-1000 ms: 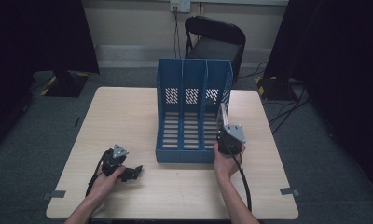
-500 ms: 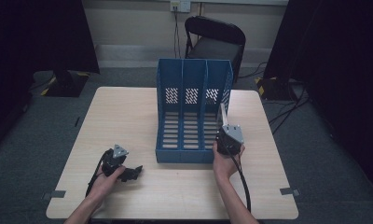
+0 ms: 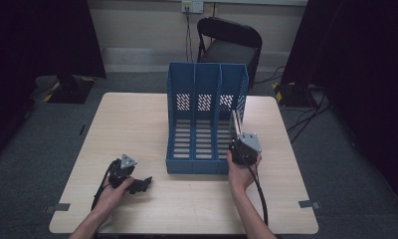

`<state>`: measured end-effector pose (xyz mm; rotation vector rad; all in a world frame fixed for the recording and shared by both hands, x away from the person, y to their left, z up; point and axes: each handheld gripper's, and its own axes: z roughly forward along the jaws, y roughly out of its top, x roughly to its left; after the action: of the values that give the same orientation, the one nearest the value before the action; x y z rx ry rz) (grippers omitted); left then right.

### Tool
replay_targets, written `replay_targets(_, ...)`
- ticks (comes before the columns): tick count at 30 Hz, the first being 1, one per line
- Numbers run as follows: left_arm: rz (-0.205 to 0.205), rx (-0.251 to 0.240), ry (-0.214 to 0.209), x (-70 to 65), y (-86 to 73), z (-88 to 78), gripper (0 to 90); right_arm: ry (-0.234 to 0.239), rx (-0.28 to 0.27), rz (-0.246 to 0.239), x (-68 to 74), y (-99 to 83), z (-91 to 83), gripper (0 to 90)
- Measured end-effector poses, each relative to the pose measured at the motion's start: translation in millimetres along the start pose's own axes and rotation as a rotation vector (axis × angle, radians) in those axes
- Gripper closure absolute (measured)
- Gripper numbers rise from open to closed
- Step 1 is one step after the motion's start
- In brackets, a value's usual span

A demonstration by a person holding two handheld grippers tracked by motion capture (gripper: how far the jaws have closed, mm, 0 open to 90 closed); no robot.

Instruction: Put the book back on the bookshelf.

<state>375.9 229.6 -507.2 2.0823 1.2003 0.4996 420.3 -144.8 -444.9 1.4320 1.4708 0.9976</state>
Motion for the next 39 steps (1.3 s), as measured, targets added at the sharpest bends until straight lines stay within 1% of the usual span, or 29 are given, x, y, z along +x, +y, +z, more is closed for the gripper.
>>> replay_targets(4,0.0,0.0,0.0,0.0,0.0,0.0,0.0,0.016,0.006,0.004,-1.3,0.6,0.0,60.6)
replay_targets(5,0.0,0.001,0.0,0.0,0.0,0.0,0.0,0.027,0.002,0.011,-1.8,0.8,-0.6,56.2)
replay_targets(6,0.0,0.0,-0.001,-0.1,0.0,0.0,0.0,0.034,0.0,0.011,-2.1,1.1,-0.9,54.4)
replay_targets(9,-0.006,-0.001,0.0,-0.9,0.1,0.3,0.0,0.062,0.003,0.018,-3.5,2.3,-1.4,51.0)
replay_targets(11,-0.006,0.0,-0.001,-0.9,0.2,0.2,0.0,0.065,0.009,0.02,-4.6,2.7,-1.2,48.9)
replay_targets(13,-0.006,0.0,-0.001,-0.9,0.2,0.2,0.0,0.078,0.015,0.03,-5.9,2.9,-1.1,45.8)
replay_targets(18,-0.006,0.0,0.0,-0.9,0.2,0.2,0.0,0.099,0.017,0.023,-6.3,4.3,-2.4,40.2)
replay_targets(19,-0.006,0.0,-0.001,-0.9,0.2,0.2,0.0,0.112,0.015,0.02,-6.9,4.9,-2.6,38.7)
replay_targets(20,-0.006,0.0,-0.001,-0.9,0.2,0.2,0.0,0.115,0.016,0.017,-7.1,5.2,-2.6,37.4)
replay_targets(26,-0.007,0.0,-0.001,-0.9,0.2,0.2,0.0,0.171,0.024,0.029,-13.1,9.8,-5.4,29.2)
replay_targets(30,-0.006,0.0,-0.001,-0.9,0.2,0.2,0.0,0.215,0.027,0.031,-17.1,16.2,-8.7,25.9)
replay_targets(31,-0.007,0.0,-0.001,-0.9,0.2,0.2,0.0,0.232,0.03,0.032,-17.8,18.6,-10.0,25.2)
replay_targets(32,-0.007,0.0,-0.001,-0.9,0.2,0.2,0.0,0.228,0.03,0.029,-18.0,19.9,-11.2,24.8)
replay_targets(34,-0.007,0.0,-0.001,-0.9,0.2,0.2,0.0,0.237,0.025,0.025,-18.4,21.8,-12.9,24.7)
replay_targets(35,-0.006,0.0,-0.001,-0.9,0.2,0.2,0.0,0.263,0.031,0.025,-19.7,23.7,-13.8,24.5)
replay_targets(37,-0.006,0.0,-0.001,-0.9,0.2,0.2,0.0,0.269,0.037,0.018,-20.6,24.0,-14.1,23.8)
replay_targets(39,-0.006,0.0,-0.001,-0.9,0.2,0.2,0.0,0.286,0.05,0.026,-23.3,23.2,-13.5,23.6)
